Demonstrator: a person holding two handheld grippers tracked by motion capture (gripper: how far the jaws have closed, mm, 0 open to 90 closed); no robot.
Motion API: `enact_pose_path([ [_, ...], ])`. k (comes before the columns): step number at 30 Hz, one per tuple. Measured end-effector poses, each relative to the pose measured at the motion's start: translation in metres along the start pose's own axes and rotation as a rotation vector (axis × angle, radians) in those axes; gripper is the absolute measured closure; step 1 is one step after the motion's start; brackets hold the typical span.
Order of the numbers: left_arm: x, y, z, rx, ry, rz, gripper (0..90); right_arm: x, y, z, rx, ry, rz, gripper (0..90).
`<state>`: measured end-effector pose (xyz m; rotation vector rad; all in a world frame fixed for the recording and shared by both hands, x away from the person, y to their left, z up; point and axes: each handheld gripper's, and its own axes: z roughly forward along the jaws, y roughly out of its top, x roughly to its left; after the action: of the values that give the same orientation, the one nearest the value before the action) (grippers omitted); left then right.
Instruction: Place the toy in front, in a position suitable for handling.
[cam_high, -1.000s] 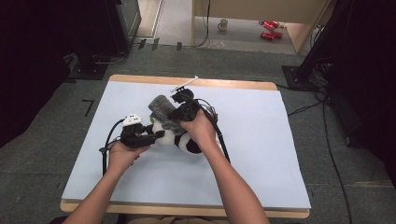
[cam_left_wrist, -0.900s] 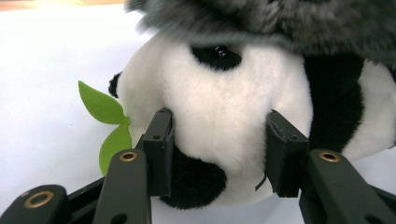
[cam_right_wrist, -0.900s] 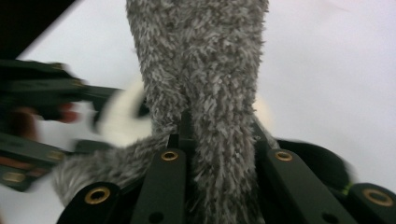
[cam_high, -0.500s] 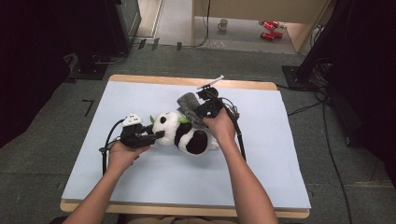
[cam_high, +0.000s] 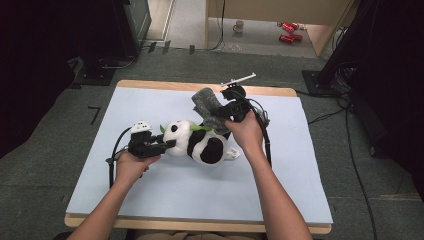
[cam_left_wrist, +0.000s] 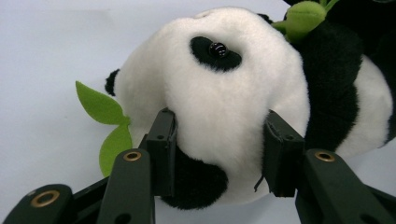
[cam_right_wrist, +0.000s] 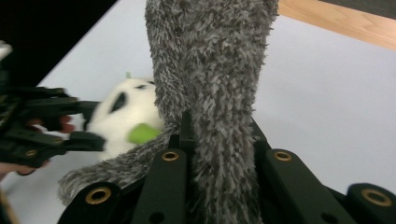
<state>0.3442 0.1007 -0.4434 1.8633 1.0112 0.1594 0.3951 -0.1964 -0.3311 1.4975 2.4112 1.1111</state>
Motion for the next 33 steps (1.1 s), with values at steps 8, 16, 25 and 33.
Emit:
enact_pose_path([
  [8, -0.007, 0.000, 0.001, -0.002, 0.028, 0.036, 53.1, 0.038, -0.011, 0.019, 0.040, 0.094, -0.067, 77.1],
  [16, 0.000, -0.003, -0.003, -0.028, -0.001, 0.094, 32.8, 0.035, -0.021, 0.042, 0.065, 0.057, -0.073, 77.2],
  [25, 0.012, -0.015, -0.004, -0.002, 0.019, 0.146, 27.1, 0.015, -0.012, 0.047, 0.054, 0.049, -0.015, 77.1],
  [33, 0.020, -0.009, 0.010, -0.068, -0.028, 0.105, 21.6, 0.001, -0.006, 0.051, 0.050, 0.051, 0.020, 76.9],
])
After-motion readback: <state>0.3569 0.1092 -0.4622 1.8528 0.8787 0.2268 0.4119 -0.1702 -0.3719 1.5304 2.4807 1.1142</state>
